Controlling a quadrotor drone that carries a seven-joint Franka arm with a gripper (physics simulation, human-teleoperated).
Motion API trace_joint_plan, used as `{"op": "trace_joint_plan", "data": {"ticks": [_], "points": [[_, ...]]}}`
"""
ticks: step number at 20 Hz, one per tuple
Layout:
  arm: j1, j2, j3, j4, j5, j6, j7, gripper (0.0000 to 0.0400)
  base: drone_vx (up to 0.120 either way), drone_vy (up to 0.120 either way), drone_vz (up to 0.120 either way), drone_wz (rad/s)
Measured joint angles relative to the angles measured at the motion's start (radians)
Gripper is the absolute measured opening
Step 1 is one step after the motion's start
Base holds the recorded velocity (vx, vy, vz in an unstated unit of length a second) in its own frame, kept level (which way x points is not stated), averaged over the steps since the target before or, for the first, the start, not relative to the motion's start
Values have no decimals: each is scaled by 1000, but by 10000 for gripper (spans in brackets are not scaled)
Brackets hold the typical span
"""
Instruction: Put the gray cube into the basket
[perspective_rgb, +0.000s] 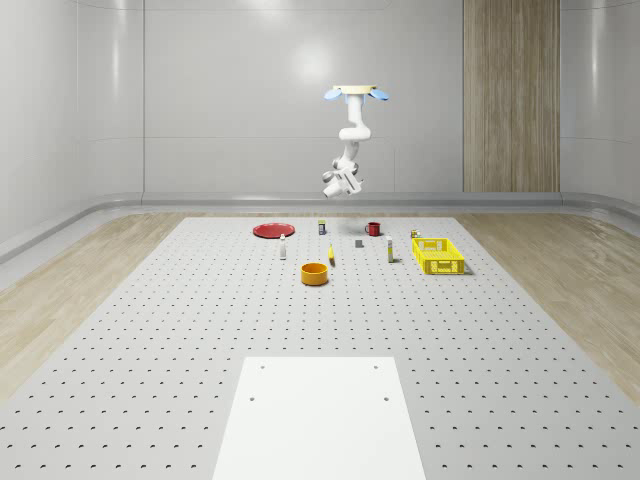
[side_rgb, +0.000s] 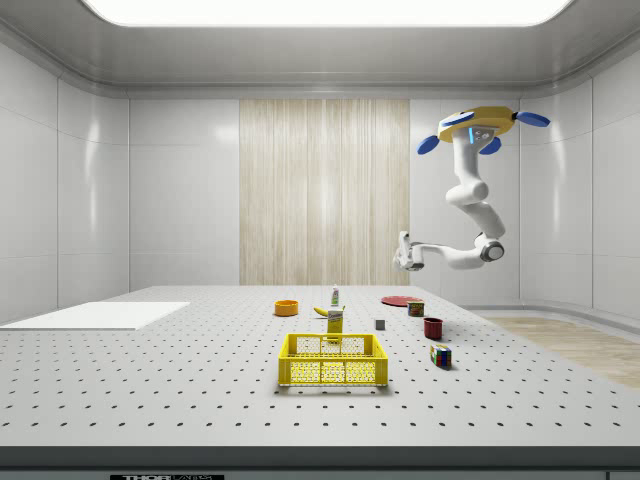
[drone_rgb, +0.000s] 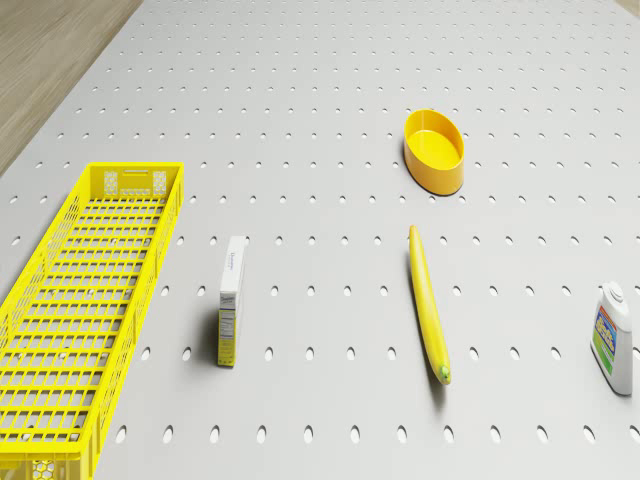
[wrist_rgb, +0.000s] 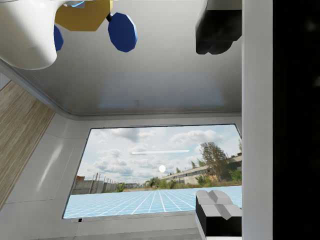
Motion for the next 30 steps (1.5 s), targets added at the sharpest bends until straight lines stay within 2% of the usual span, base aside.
{"op": "trace_joint_plan", "data": {"ticks": [3, 5, 7, 10, 14, 18, 23, 30], "points": [[-104, -42, 191, -191, -339, 0, 101, 400, 120, 0, -80, 0], [-196, -71, 303, -318, -559, -20, 187, 400, 120, 0, -120, 0], [-302, -99, 397, -419, -748, -58, 278, 400, 120, 0, -120, 0], [-462, -138, 503, -513, -947, -130, 398, 400, 120, 0, -120, 0], [-628, -184, 590, -565, -1083, -207, 509, 400, 120, 0, -120, 0], [-727, -222, 639, -582, -1137, -247, 574, 400, 110, 0, -120, 0], [-793, -260, 671, -588, -1154, -259, 619, 400, 0, 0, -120, 0], [-835, -303, 696, -588, -1147, -244, 650, 400, 0, -29, -120, 0]]}}
